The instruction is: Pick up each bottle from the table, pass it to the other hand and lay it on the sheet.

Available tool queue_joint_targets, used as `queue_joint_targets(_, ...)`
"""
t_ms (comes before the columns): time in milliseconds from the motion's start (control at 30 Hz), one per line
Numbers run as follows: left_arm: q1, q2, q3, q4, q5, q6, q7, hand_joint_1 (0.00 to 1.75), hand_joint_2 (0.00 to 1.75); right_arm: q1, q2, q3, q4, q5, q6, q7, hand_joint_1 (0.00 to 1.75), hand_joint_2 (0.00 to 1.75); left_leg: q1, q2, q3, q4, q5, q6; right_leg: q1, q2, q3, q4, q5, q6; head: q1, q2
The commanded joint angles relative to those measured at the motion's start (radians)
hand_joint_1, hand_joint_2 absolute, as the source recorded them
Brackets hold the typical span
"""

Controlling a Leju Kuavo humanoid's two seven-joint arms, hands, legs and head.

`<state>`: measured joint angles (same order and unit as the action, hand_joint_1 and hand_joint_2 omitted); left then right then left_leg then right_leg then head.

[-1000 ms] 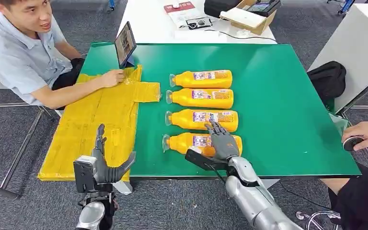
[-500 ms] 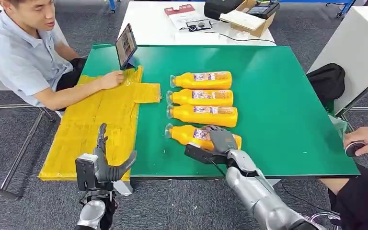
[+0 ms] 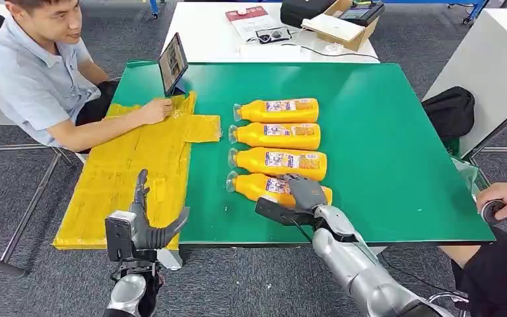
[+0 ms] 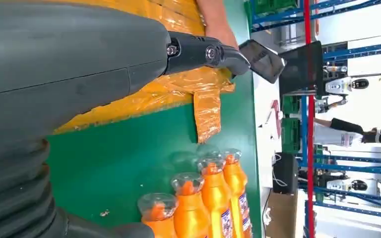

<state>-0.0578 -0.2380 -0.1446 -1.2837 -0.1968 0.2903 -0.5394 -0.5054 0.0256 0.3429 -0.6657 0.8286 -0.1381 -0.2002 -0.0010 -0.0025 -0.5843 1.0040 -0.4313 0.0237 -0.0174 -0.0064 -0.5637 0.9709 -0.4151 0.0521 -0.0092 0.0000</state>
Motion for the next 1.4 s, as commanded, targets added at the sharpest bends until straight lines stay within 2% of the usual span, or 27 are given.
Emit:
queue_joint_targets(33,-0.038,0.022,-0.013,0.065,0.045,-0.003,-0.013,0.00,1.75,0.120,0.043,-0.048,0.017,-0.176,0.020,-0.157,1.75,1.75,0.002,-0.003,0.003,-0.003,0.000,-0.002,0.002,-0.003,0.004,-0.003,0.000,-0.003,0.000,0.000)
queue_joint_targets(133,-0.038,0.022,-0.013,0.059,0.066,-0.009,-0.019,0.00,1.75,0.146,0.063,-0.077,-0.079,-0.254,-0.005,-0.197,1.75,1.75,0.002,0.001,0.003,-0.001,-0.001,-0.002,0.002,0.000,0.003,-0.002,0.000,-0.002,0.000,0.000)
queue_joint_targets(267,-0.036,0.022,-0.013,0.056,0.073,-0.010,-0.020,0.00,1.75,0.157,0.063,-0.077,-0.125,-0.274,-0.001,-0.183,1.75,1.75,0.002,0.008,0.005,-0.001,-0.003,-0.004,0.002,0.007,0.002,-0.001,0.001,-0.003,0.000,0.000)
queue_joint_targets(367,-0.036,0.022,-0.014,0.057,0.074,-0.011,-0.020,0.00,1.75,0.157,0.059,-0.076,-0.124,-0.278,0.002,-0.183,1.75,1.75,0.002,0.007,0.005,-0.001,-0.003,-0.004,0.002,0.006,0.002,-0.001,0.001,-0.003,0.000,0.000)
queue_joint_targets(433,-0.035,0.010,0.000,0.058,0.120,-0.020,-0.016,0.00,1.75,0.166,0.073,-0.108,-0.154,-0.331,-0.036,-0.228,1.75,1.75,0.003,0.007,0.004,-0.001,-0.002,-0.004,0.002,0.006,0.001,-0.001,0.001,-0.004,0.000,0.000)
queue_joint_targets(700,-0.039,0.014,-0.015,0.076,0.192,-0.054,-0.011,0.00,1.75,0.221,0.078,-0.144,-0.303,-0.388,-0.122,-0.288,1.75,1.75,0.002,0.006,0.001,0.000,-0.002,-0.004,0.002,0.005,-0.001,0.000,0.000,-0.004,0.000,0.000)
queue_joint_targets(900,-0.037,0.014,-0.018,0.077,0.198,-0.061,-0.010,0.00,1.75,0.224,0.078,-0.143,-0.313,-0.388,-0.124,-0.291,1.75,1.75,0.001,0.008,-0.005,-0.001,-0.002,-0.003,0.001,0.007,-0.006,0.000,0.001,-0.003,0.000,0.000)
queue_joint_targets(1067,-0.024,0.015,-0.063,0.077,0.282,-0.209,0.023,0.00,1.75,0.293,0.074,-0.098,-0.475,-0.382,-0.157,-0.339,1.75,1.75,0.001,0.006,-0.008,0.000,-0.003,-0.004,0.001,0.006,-0.009,0.001,0.000,-0.003,0.000,0.000)
queue_joint_targets(1167,-0.016,0.017,-0.099,0.060,0.282,-0.234,0.015,0.00,1.75,0.327,0.079,-0.048,-0.571,-0.372,-0.167,-0.348,1.75,1.75,0.001,0.006,-0.009,0.000,-0.004,-0.004,0.001,0.006,-0.009,0.001,-0.001,-0.004,0.000,0.000)
queue_joint_targets(1400,-0.017,0.035,-0.195,0.058,0.229,-0.326,0.001,0.00,1.75,0.297,0.091,0.036,-0.608,-0.360,-0.192,-0.369,1.75,1.75,0.001,0.005,-0.014,0.000,-0.002,-0.003,0.000,0.007,-0.013,0.001,0.000,-0.001,0.000,0.000)
